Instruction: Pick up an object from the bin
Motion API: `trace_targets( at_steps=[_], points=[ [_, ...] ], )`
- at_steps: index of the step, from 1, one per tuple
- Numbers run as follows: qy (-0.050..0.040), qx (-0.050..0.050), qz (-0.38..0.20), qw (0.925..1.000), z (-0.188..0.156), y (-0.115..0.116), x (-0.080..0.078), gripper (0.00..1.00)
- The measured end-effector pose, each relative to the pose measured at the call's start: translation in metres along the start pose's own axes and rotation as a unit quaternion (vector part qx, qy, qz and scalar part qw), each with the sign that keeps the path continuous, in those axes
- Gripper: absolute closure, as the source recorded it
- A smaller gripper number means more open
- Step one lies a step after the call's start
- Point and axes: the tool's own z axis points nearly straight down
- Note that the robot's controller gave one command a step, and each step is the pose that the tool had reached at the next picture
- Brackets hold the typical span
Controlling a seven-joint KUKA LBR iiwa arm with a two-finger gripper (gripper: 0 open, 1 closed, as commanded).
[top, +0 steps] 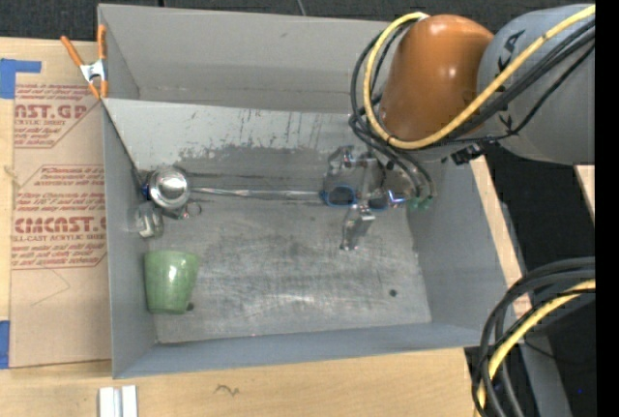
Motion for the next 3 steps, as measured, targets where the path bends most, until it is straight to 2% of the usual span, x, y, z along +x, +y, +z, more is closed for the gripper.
trace_targets(
  at_steps=[1, 2, 3],
  points=[
    [0.0063, -0.001, -0.081, 0.9967, 0.080, 0.046, 0.006, 0.00],
    [0.0046, -0.001, -0.171, 0.9853, 0.030, 0.085, 0.087, 0.00],
    [0.0036, -0.001, -0.172, 0.9851, 0.088, 0.073, 0.023, 0.00]
  ],
)
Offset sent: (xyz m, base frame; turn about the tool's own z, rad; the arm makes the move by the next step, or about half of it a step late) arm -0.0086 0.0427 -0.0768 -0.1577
